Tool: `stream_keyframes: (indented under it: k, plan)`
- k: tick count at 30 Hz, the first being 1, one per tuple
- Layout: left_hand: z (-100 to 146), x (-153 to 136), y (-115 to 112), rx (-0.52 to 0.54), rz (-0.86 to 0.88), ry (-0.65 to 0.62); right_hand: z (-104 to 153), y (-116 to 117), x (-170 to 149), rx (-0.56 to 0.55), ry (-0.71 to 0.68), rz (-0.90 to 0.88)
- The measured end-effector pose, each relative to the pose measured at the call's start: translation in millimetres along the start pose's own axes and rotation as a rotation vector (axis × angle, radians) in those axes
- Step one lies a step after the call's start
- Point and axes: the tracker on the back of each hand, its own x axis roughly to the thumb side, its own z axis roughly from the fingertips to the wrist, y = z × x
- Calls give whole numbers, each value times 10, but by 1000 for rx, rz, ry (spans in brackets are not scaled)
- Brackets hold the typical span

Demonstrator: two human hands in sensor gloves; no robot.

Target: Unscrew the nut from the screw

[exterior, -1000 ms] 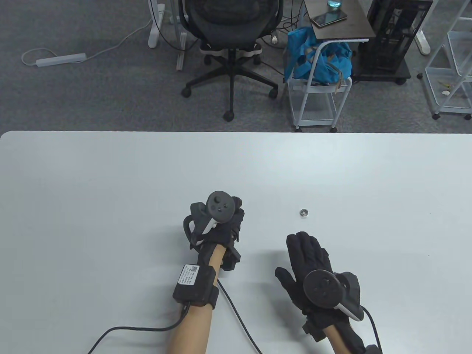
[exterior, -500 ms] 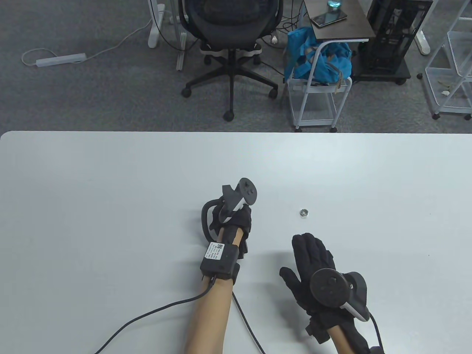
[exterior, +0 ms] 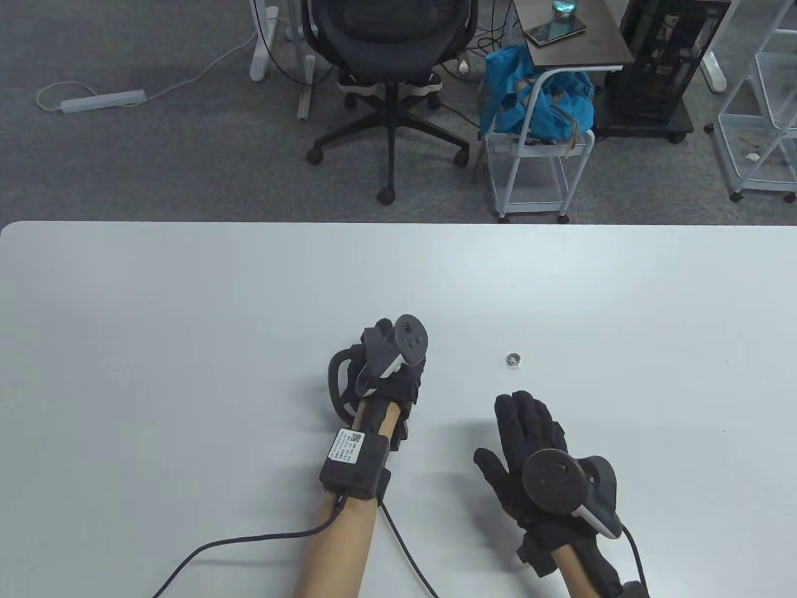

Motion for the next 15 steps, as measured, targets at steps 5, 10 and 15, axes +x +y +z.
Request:
stream_keyframes:
  k: [5,10,15]
  plan:
    - [558,97,167,60,8,-166,-19,19,-45,6,19,6]
    - [1152,104,228,139,119,-284,-27,38,-82,18,26,15]
    - [1527,31,169,194,111,-319,-26,63,-89,28,20,37]
